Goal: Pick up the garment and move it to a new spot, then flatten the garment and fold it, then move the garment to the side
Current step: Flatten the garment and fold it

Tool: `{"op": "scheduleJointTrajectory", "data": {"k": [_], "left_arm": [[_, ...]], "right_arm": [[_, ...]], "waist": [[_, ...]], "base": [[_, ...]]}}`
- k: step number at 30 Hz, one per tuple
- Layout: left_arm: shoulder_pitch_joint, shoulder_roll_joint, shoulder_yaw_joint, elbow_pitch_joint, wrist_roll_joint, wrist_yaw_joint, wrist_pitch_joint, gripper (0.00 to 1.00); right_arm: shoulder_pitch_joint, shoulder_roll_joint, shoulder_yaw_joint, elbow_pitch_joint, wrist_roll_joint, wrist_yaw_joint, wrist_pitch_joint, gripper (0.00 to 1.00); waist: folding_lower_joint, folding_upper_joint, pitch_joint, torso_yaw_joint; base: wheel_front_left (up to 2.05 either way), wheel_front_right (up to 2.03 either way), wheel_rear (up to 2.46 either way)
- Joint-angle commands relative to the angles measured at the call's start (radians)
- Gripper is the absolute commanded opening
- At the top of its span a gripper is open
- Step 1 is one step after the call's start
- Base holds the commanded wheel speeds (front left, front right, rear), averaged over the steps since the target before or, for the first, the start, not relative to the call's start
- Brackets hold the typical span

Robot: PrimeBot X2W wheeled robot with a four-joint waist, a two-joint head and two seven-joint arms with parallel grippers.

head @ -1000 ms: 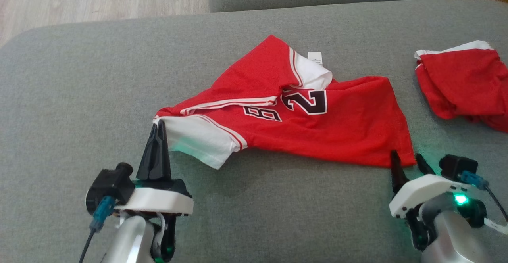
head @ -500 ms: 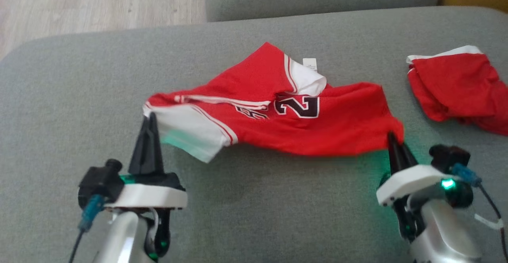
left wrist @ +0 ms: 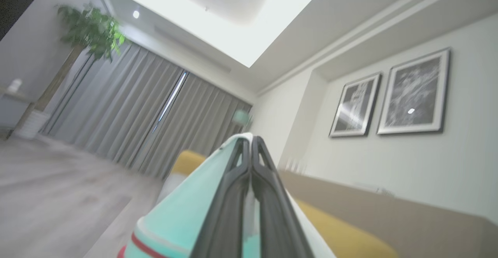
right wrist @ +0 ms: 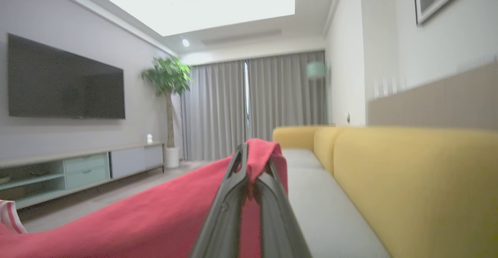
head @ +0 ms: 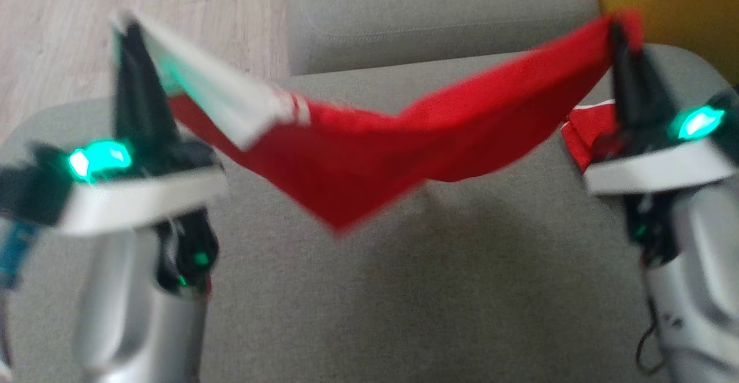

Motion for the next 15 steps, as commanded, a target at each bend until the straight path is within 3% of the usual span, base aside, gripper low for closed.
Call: {"op": "scheduleJointTrajectory", "data": {"k": [1, 8, 15], "left_arm": [[-0.097, 0.006, 0.043, -0.089, -0.029, 0.015, 0.018, 0.0], [-0.218, 0.006, 0.064, -0.327, -0.14, 0.107, 0.094, 0.0], [-0.276, 0.016, 0.07, -0.457, -0.178, 0.206, 0.177, 0.0]], "right_arm": [[-0.077, -0.025, 0.024, -0.093, 0.011, -0.001, 0.024, 0.0], [-0.144, -0.07, 0.017, -0.327, 0.024, -0.001, 0.144, 0.0], [-0.133, -0.027, -0.056, -0.483, 0.029, -0.001, 0.294, 0.0]], "waist": [[0.0001, 0.0, -0.014, -0.009], [0.0001, 0.0, -0.026, -0.025], [0.0001, 0.0, 0.009, -0.029]], "base": [[0.0, 0.0, 0.0], [0.0, 0.0, 0.0], [0.0, 0.0, 0.0]]}}
